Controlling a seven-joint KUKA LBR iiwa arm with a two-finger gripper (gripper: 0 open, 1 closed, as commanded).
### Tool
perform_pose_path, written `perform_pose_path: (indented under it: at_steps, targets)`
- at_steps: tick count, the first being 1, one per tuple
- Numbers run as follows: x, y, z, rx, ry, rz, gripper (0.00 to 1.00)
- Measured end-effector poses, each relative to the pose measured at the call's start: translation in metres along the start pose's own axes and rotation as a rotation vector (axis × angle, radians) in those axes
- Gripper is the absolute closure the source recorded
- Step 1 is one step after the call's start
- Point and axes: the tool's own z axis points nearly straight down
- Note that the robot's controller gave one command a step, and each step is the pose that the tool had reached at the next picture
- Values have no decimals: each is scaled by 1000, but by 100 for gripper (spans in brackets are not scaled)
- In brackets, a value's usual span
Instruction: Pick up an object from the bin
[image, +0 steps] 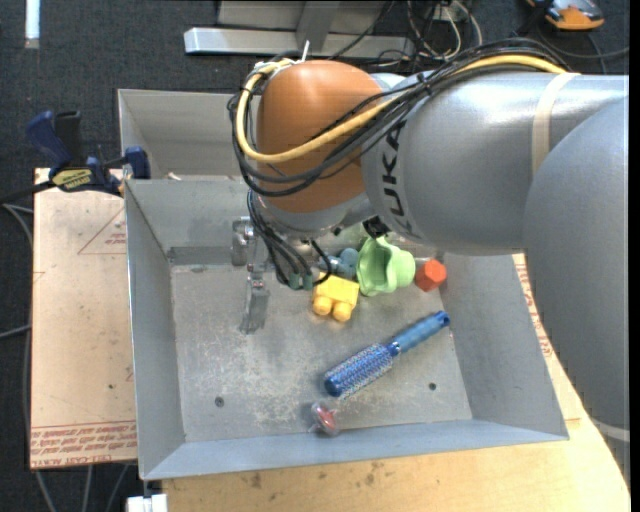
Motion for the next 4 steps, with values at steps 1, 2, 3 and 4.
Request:
perform_pose_path:
  at_steps: [1,2,3,4]
  targets:
    - [15,-89,111,5,8,-135,0]
    - [91,-140,150,2,-6,-480,0]
    - [68,-155,139,2,-3,-505,0]
    - [70,-154,140,0,0,-506,100]
